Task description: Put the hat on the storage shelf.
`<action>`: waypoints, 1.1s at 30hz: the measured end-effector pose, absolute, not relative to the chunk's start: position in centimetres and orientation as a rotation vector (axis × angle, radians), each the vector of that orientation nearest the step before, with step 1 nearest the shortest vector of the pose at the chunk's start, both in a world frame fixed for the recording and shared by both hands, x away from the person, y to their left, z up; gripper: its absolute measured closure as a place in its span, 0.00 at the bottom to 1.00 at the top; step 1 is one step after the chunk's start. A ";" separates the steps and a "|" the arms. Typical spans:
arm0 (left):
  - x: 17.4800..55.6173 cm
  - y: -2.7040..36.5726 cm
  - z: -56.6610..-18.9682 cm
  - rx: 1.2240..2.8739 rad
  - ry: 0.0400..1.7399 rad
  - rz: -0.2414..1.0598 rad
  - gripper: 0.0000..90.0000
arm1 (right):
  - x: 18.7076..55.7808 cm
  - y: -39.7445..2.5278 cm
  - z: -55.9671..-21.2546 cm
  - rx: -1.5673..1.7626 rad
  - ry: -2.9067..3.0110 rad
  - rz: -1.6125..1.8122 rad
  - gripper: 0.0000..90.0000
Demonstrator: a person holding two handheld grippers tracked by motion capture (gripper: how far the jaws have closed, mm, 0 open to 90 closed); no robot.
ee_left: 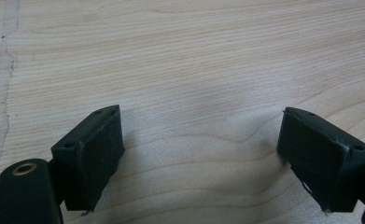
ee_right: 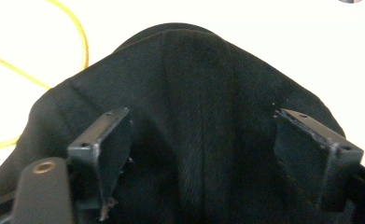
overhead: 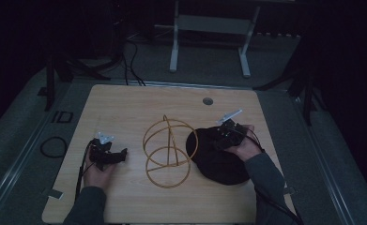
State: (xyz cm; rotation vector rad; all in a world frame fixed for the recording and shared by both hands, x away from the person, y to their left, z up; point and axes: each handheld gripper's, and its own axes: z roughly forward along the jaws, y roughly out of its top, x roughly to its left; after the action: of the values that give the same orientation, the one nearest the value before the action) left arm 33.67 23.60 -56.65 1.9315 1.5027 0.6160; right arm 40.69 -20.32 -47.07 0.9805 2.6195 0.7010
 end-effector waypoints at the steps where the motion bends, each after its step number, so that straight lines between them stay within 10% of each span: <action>1: 33.7 23.6 -56.6 1.932 1.502 0.616 0.16 | 40.8 -20.1 -47.3 0.990 2.622 0.687 0.13; 7: 33.7 23.6 -56.6 1.932 1.502 0.616 0.16 | 41.3 -19.5 -48.2 0.994 2.687 0.602 0.18; 19: 33.7 23.6 -56.6 1.931 1.503 0.616 0.16 | 41.9 -19.9 -48.0 1.068 2.737 0.587 0.92; 33: 33.7 23.6 -56.6 1.931 1.503 0.616 0.16 | 40.8 -20.4 -45.8 0.973 2.665 0.688 0.96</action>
State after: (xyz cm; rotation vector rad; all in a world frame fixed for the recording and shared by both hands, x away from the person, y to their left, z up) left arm 33.69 23.60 -56.65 1.9310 1.5029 0.6160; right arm 40.75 -20.42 -45.81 0.9728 2.6649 0.6883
